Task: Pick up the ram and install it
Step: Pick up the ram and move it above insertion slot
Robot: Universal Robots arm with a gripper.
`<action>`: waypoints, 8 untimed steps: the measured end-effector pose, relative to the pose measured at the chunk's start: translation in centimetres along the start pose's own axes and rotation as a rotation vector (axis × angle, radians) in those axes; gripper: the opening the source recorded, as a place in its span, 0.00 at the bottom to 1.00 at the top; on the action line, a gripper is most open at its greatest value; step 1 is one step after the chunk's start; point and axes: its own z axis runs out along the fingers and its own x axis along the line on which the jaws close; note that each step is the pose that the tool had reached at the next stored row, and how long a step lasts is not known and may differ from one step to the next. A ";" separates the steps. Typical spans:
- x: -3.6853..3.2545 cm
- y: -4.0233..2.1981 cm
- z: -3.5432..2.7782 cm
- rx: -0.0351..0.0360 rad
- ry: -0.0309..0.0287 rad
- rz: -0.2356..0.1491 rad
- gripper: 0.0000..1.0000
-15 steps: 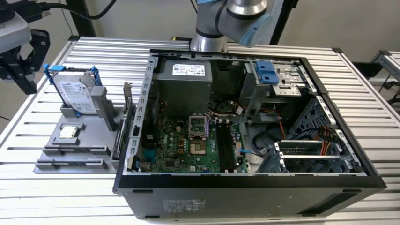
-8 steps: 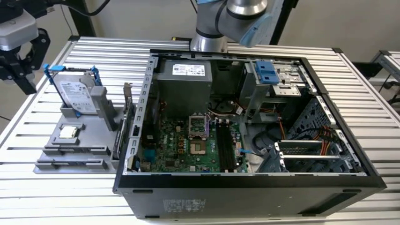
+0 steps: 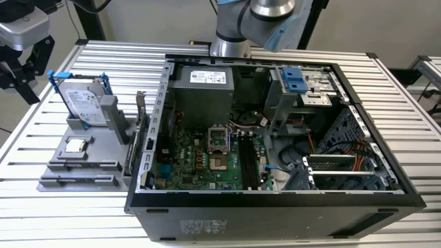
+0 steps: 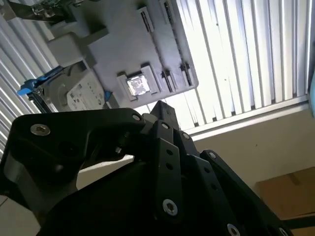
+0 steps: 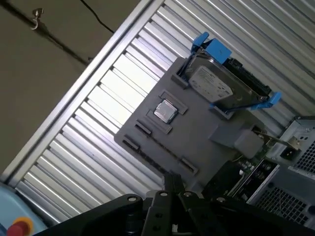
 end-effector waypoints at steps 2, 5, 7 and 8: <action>0.00 0.00 0.00 -0.0006 0.0019 -0.036 0.00; 0.00 0.00 0.00 -0.0015 0.0046 -0.091 0.00; 0.00 0.00 0.00 -0.0021 0.0063 -0.121 0.00; 0.00 0.00 -0.01 -0.0023 0.0071 -0.135 0.00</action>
